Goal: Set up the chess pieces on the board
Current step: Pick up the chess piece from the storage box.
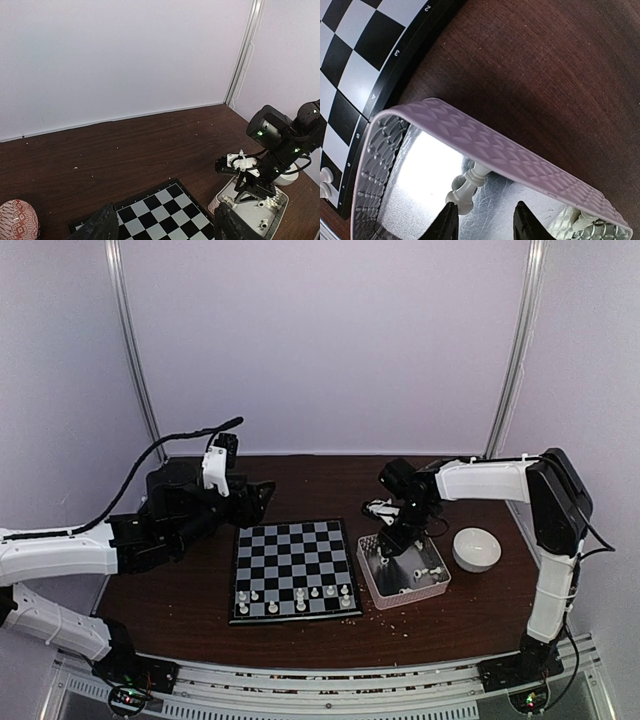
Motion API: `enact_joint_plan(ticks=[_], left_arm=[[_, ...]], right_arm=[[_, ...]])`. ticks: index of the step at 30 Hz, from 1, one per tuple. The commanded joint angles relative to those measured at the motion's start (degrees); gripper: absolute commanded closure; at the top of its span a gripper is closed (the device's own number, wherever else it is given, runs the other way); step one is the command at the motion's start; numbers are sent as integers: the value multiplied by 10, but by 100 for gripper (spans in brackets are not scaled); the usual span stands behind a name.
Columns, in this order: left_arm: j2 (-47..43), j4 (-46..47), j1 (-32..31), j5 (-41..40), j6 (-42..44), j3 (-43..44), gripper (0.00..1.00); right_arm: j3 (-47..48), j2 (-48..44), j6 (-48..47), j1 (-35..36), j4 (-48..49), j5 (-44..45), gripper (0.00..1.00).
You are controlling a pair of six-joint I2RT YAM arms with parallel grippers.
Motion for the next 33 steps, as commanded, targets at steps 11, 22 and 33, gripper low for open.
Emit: enact_joint_plan(ticks=[11,22,33], left_arm=[[6,2,4,11,-18,0,34],[10,-3,4,11,-12,3,34],[11,-1,4,15,-7,4,34]], right_arm=[[31,55,35,-2,17,-48,66],[-12,17,27,-5,26,-26,81],[-25,10,16,-5,11,-10,74]])
